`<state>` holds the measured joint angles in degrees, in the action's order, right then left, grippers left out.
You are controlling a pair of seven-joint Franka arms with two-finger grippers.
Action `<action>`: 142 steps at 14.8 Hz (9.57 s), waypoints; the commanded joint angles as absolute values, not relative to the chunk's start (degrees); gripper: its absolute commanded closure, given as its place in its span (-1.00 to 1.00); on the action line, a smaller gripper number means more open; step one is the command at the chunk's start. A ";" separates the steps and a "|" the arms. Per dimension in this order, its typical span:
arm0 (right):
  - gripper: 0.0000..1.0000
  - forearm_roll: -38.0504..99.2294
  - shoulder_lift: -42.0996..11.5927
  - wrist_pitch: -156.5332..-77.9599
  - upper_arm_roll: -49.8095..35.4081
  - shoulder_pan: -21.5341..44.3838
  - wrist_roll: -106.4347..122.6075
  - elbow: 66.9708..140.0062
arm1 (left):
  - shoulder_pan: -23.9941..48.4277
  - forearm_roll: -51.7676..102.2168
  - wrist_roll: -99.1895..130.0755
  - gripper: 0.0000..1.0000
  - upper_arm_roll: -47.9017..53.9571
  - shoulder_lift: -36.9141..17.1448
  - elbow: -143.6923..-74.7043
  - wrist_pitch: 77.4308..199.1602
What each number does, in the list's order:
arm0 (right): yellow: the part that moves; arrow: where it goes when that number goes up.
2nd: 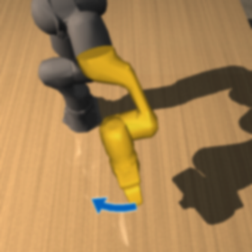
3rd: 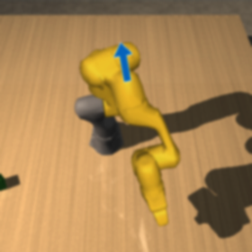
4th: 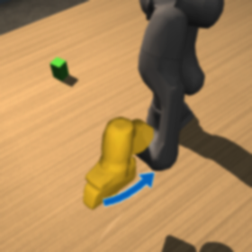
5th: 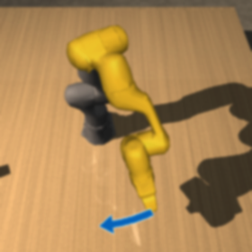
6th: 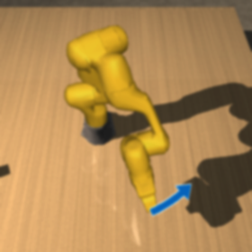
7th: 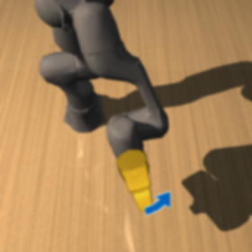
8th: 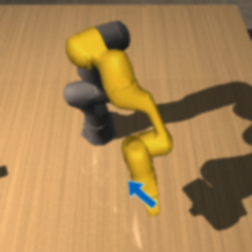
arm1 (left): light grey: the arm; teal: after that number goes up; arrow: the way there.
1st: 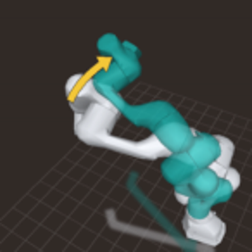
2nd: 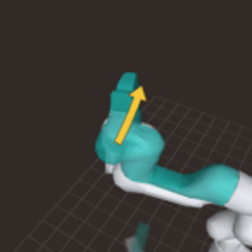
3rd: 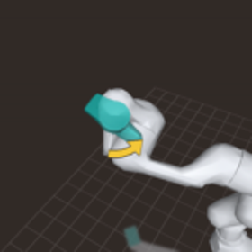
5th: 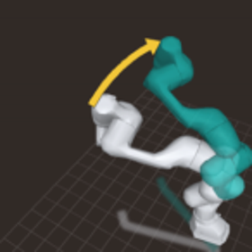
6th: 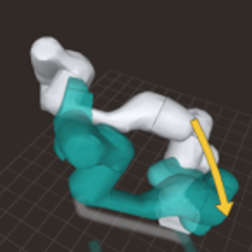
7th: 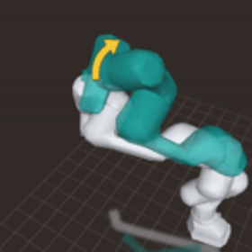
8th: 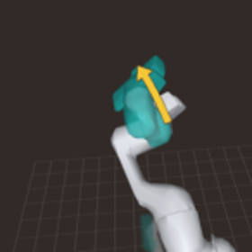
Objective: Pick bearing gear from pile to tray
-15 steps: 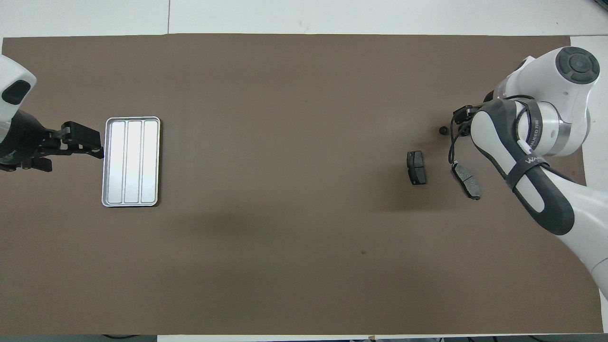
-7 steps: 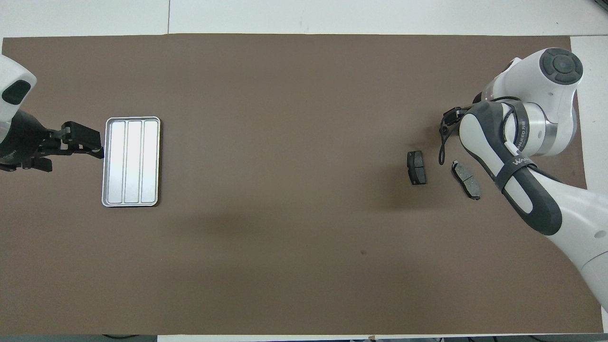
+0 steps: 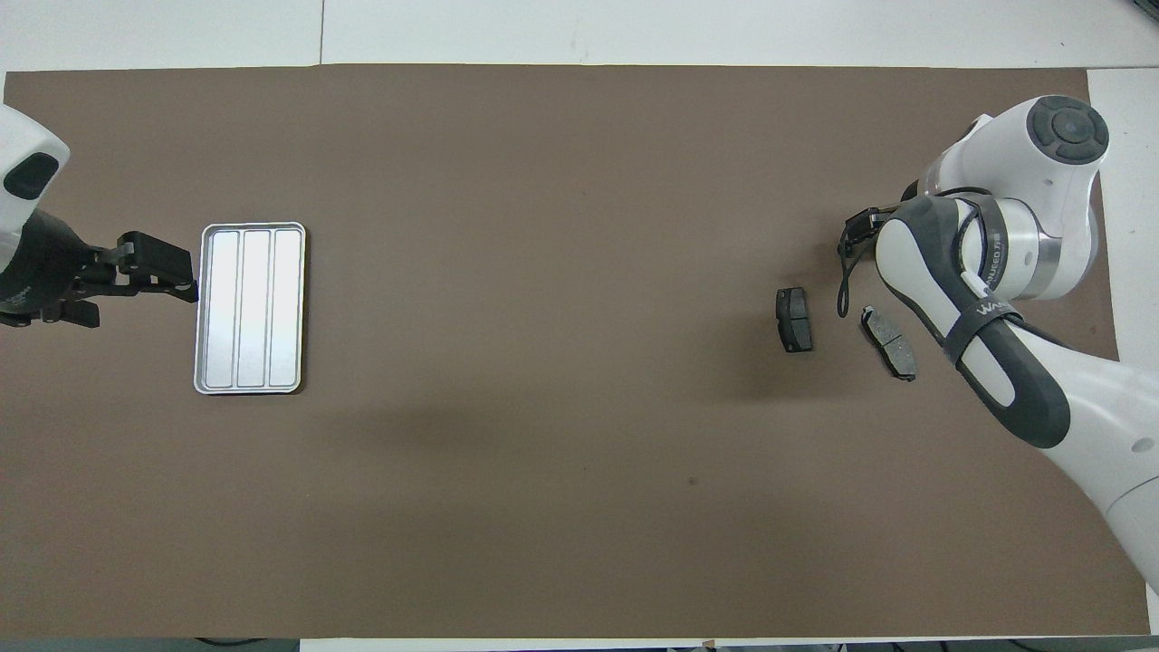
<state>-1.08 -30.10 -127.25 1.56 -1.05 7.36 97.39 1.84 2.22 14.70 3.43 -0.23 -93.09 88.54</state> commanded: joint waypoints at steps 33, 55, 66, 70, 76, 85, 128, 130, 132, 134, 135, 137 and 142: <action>-0.53 -0.53 -28.04 -126.56 1.32 -1.49 8.61 98.96 | 1.58 2.72 14.33 -1.00 3.60 1.23 -94.39 88.24; 0.95 -0.53 -24.97 -119.30 1.23 -0.97 8.18 94.24 | 1.58 2.72 14.33 -1.00 3.60 1.23 -94.39 88.24; 0.98 -1.23 -23.03 -100.37 -1.76 22.82 -34.14 77.25 | 1.58 2.72 14.33 -1.00 3.52 1.23 -94.39 88.24; 0.97 -0.27 -23.20 -103.08 -2.11 30.93 -42.96 79.53 | 1.58 2.72 14.33 -1.00 3.60 1.23 -94.39 88.24; 0.96 0.79 -23.64 -114.94 -2.37 32.34 -43.77 89.64 | 1.58 2.72 14.33 -1.00 3.52 1.23 -94.39 88.24; 0.95 0.97 -27.07 -125.66 -2.37 33.58 -43.95 96.31 | 1.41 2.72 14.33 -1.00 3.52 1.23 -94.39 88.15; -0.85 0.70 -25.84 -128.85 -2.11 0.70 6.33 97.82 | 35.51 1.15 60.56 -1.00 3.69 -23.73 -99.49 122.77; -0.81 0.70 -25.84 -128.85 -2.11 0.53 8.78 99.31 | 35.86 1.49 60.91 -1.00 3.78 -23.91 -101.16 125.41; -0.81 0.70 -25.84 -128.94 -2.11 -0.35 9.67 100.54 | 35.77 1.76 61.87 -1.00 3.78 -24.60 -100.99 127.43; -0.81 0.70 -25.84 -128.94 -2.11 -0.61 10.98 101.33 | 36.03 1.67 62.14 -1.00 3.69 -27.40 -99.33 127.27; -0.81 0.70 -25.84 -129.37 -2.11 -1.05 11.25 101.51 | 37.60 1.67 64.31 -1.00 3.43 -30.38 -96.45 125.96; -0.81 0.70 -25.84 -130.08 -2.11 -1.32 11.34 102.30 | 37.88 1.67 65.13 -1.00 2.90 -31.90 -91.43 119.12; -0.80 0.70 -25.84 -130.86 -2.11 -1.14 11.25 103.53 | 38.58 1.23 66.36 -1.00 2.90 -32.34 -91.76 121.03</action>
<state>0.83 -26.34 -128.91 -1.46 -0.38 10.04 102.14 37.31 2.12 64.92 4.21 -31.34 -93.30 122.10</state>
